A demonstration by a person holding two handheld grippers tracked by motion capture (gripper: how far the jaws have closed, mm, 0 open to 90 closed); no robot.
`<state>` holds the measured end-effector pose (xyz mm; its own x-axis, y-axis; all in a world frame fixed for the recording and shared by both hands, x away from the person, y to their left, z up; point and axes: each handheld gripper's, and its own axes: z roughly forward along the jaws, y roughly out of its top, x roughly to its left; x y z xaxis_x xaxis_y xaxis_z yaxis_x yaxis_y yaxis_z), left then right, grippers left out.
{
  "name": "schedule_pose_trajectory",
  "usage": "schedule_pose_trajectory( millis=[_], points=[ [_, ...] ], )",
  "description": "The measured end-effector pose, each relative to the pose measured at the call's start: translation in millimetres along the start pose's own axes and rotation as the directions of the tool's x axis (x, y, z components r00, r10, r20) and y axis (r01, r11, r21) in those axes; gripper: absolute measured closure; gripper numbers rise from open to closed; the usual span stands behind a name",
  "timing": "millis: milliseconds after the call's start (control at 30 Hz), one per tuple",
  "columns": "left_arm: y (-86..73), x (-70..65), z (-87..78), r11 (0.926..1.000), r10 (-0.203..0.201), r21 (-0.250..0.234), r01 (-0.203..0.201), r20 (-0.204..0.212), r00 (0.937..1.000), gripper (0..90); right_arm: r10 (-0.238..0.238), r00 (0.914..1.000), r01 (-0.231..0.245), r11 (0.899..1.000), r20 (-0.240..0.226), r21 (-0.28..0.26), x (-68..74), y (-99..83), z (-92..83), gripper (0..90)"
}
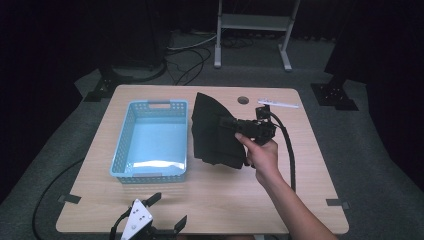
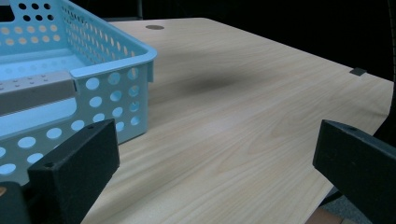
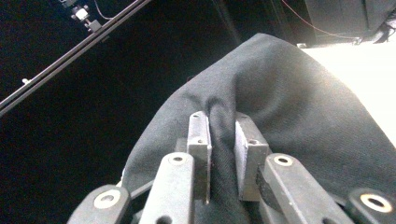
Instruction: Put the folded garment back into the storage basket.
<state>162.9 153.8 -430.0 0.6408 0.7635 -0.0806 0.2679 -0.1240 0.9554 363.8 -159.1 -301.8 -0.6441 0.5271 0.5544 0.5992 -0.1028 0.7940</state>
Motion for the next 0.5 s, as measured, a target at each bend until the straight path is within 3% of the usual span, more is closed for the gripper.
schedule_pose_trajectory(
  millis=[500],
  points=[
    [0.3, 0.8, -0.8, 1.0000, -0.003, -0.007, 0.003, -0.002, 1.0000, 0.0, -0.021, 0.9995, 0.021, 0.999, -0.022, 0.032, 10.4, 3.1, 26.8, 79.1]
  ],
)
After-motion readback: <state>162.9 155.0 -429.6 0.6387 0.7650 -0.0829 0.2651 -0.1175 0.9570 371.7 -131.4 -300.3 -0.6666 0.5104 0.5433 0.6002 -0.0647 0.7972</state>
